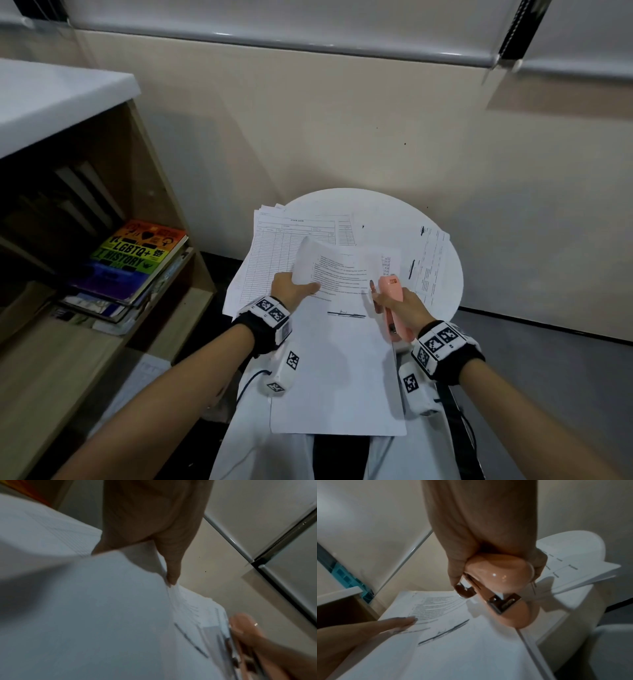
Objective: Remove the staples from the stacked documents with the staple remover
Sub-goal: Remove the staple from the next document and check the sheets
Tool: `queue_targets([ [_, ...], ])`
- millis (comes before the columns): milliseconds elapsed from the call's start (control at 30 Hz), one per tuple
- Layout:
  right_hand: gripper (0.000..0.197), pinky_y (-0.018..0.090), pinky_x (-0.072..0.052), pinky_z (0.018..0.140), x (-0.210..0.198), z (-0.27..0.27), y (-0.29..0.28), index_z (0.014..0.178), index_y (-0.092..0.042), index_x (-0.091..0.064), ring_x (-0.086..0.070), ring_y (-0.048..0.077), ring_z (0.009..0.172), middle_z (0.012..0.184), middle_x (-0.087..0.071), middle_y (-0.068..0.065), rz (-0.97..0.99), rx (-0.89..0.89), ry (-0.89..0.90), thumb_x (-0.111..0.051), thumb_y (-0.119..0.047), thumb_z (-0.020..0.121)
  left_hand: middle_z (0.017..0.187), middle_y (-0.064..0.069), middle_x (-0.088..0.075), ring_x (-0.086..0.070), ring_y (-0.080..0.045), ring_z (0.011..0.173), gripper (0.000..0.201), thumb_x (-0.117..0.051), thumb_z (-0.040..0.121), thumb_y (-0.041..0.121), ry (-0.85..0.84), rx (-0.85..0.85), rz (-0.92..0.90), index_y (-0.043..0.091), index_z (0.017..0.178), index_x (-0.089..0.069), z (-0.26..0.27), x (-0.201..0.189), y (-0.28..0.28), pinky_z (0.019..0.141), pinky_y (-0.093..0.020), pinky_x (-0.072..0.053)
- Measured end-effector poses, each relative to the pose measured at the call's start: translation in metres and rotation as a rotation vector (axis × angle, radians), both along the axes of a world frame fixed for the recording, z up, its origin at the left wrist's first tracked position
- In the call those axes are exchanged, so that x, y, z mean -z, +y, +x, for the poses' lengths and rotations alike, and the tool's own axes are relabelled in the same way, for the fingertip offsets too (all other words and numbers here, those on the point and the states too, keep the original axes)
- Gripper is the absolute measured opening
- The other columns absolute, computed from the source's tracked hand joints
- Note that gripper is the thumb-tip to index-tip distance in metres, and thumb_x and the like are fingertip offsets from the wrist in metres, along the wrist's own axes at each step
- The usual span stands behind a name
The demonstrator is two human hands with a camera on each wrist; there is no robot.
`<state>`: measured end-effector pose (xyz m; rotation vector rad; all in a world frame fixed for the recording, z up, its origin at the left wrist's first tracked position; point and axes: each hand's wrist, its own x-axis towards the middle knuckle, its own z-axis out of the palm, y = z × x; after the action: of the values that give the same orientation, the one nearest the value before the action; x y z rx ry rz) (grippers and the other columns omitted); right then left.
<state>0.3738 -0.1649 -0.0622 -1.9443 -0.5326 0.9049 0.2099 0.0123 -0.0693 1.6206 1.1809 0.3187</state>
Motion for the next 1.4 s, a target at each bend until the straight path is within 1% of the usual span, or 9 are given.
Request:
queue_targets([
  [167,0.038,0.025,-0.044,0.048,0.006,0.004,0.0,0.107,-0.009,-0.053,-0.05,0.019,0.058,0.078,-0.065,0.003,0.022,-0.013,-0.016,-0.066,-0.036,0.084,0.103,-0.004,-0.063,-0.057,-0.009,0.088,0.05,-0.087,0.062,0.038,-0.109,0.011,-0.068,0.015,0.1,-0.064,-0.011,0.011,0.006,0.076,-0.001,-0.044],
  [300,0.039,0.022,-0.038,0.046,0.002,0.004,0.0,0.111,-0.008,-0.049,-0.045,0.017,0.051,0.075,-0.065,0.003,0.053,0.03,-0.008,-0.067,-0.031,0.084,0.131,-0.005,-0.051,-0.052,-0.022,0.12,0.095,-0.093,0.034,0.052,-0.24,0.044,-0.227,0.028,0.116,-0.05,-0.008,0.058,0.031,0.106,-0.042,-0.042],
  [367,0.036,0.025,-0.039,0.047,-0.002,0.006,-0.004,0.112,-0.01,-0.049,-0.046,0.019,0.052,0.077,-0.065,0.005,0.077,-0.014,0.003,-0.066,-0.029,0.086,0.129,-0.012,-0.058,-0.06,-0.025,0.115,0.1,-0.093,0.049,0.042,-0.238,0.11,-0.258,0.015,0.131,-0.045,-0.014,0.037,0.027,0.101,-0.043,-0.048],
  [500,0.031,0.03,-0.041,0.046,-0.011,0.013,-0.014,0.113,-0.014,-0.052,-0.046,0.021,0.045,0.074,-0.065,0.006,0.129,-0.169,0.054,-0.067,-0.021,0.087,0.109,-0.009,-0.068,-0.066,-0.02,0.097,0.043,-0.072,0.078,-0.001,-0.35,0.187,-0.268,0.002,0.118,-0.058,-0.021,0.001,0.021,0.075,-0.021,-0.057],
  [667,0.03,0.034,-0.043,0.05,-0.018,0.019,-0.017,0.111,-0.016,-0.054,-0.049,0.025,0.049,0.072,-0.067,0.006,0.12,-0.241,0.069,-0.069,-0.023,0.086,0.111,-0.013,-0.07,-0.065,-0.029,0.107,0.066,-0.091,0.053,0.022,-0.4,0.119,-0.303,0.0,0.111,-0.066,-0.016,-0.001,0.021,0.091,-0.037,-0.055],
  [933,0.033,0.022,-0.048,0.059,-0.039,0.007,-0.011,0.095,-0.007,-0.061,-0.06,0.016,0.062,0.074,-0.065,0.003,0.106,-0.274,-0.013,-0.07,-0.035,0.082,0.104,-0.01,-0.073,-0.068,-0.028,0.101,0.031,-0.081,0.071,0.008,-0.56,0.006,-0.092,0.01,0.1,-0.07,-0.013,-0.029,0.003,0.092,-0.049,-0.053],
  [1100,0.021,0.018,-0.05,0.067,-0.107,-0.025,-0.007,0.097,-0.022,-0.061,-0.066,0.007,0.081,0.101,-0.057,0.001,0.581,-0.209,-0.085,-0.072,-0.016,0.081,0.1,0.003,-0.053,-0.057,-0.005,0.094,0.049,-0.081,0.071,0.007,-0.726,0.036,0.431,0.012,0.101,-0.042,-0.018,-0.116,-0.005,0.075,-0.011,-0.048],
  [1200,0.015,0.023,-0.052,0.086,-0.141,-0.036,-0.004,0.087,-0.023,-0.065,-0.065,0.023,0.104,0.103,-0.044,-0.006,0.739,-0.268,-0.127,-0.073,-0.017,0.076,0.113,0.0,-0.047,-0.056,-0.004,0.109,0.07,-0.08,0.071,0.003,-0.85,0.069,0.552,0.028,0.107,-0.025,-0.019,-0.153,0.0,0.089,-0.016,-0.049],
  [1400,0.031,0.015,-0.048,0.056,-0.145,-0.025,0.003,0.094,-0.026,-0.051,-0.064,-0.004,0.071,0.112,-0.046,0.008,0.615,-0.182,-0.191,-0.066,0.0,0.085,0.119,-0.022,-0.054,-0.061,-0.026,0.106,0.088,-0.087,0.064,0.017,-0.88,-0.033,0.426,0.035,0.121,-0.023,-0.012,-0.142,0.009,0.093,-0.037,-0.053],
])
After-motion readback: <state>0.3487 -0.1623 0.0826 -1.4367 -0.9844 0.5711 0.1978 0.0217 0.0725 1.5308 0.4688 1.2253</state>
